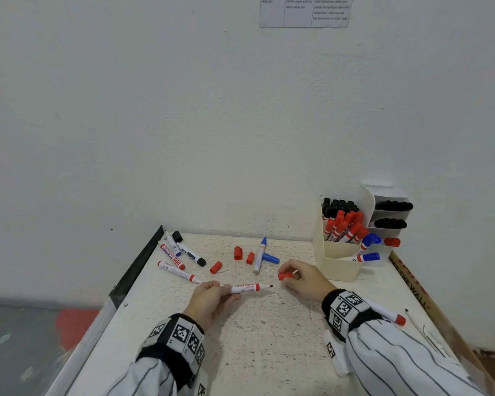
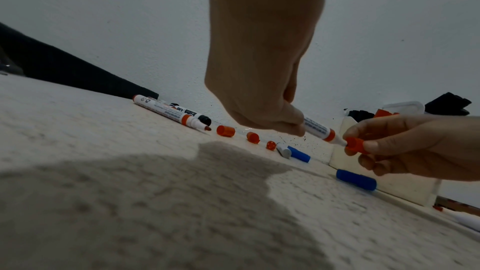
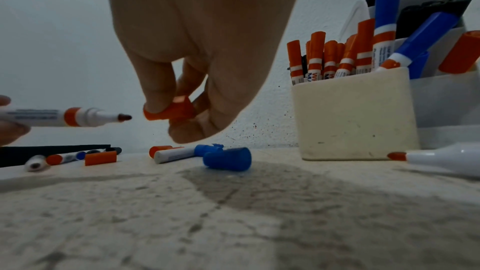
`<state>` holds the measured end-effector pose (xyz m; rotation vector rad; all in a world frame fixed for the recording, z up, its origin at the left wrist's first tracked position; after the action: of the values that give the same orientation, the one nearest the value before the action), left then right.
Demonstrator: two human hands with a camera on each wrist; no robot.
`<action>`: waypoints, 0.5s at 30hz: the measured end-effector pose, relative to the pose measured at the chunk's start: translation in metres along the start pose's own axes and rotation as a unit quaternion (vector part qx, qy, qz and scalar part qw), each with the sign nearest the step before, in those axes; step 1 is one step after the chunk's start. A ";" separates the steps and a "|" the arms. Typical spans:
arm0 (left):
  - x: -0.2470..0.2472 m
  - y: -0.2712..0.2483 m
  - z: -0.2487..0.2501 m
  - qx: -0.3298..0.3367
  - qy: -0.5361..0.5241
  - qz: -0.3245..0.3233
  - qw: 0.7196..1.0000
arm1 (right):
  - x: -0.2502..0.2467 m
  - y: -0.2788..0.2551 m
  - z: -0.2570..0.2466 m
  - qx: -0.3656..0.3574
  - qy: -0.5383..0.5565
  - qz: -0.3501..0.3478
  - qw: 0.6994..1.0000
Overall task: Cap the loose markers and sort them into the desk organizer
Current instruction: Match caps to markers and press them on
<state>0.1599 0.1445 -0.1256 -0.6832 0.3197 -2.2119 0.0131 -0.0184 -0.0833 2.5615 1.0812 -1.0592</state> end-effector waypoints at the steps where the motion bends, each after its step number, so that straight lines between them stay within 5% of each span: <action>1: 0.002 0.000 -0.001 0.000 -0.003 -0.004 1.000 | 0.004 -0.001 0.000 0.001 -0.003 -0.019 1.000; 9: 0.014 -0.007 -0.009 0.000 0.084 -0.049 0.995 | 0.014 -0.006 -0.001 -0.004 0.017 -0.068 0.998; 12: 0.011 -0.004 0.003 0.100 0.354 -0.061 0.928 | 0.015 -0.007 0.001 0.015 0.076 -0.078 0.994; 15: 0.017 -0.006 0.016 0.173 0.456 -0.076 0.870 | 0.017 -0.009 0.000 0.024 0.136 -0.079 0.987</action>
<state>0.1560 0.1360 -0.1034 0.5986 0.3164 -2.5189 0.0157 -0.0025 -0.0935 2.7567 1.3574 -0.7890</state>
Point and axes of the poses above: each hand's wrist, its own y-axis towards the middle knuckle, its own x-axis out of the palm, z = x × y, the point moved 9 cm from there along y, towards the middle knuckle, and after that the axes turned 7 degrees about x, right-handed, at the moved point
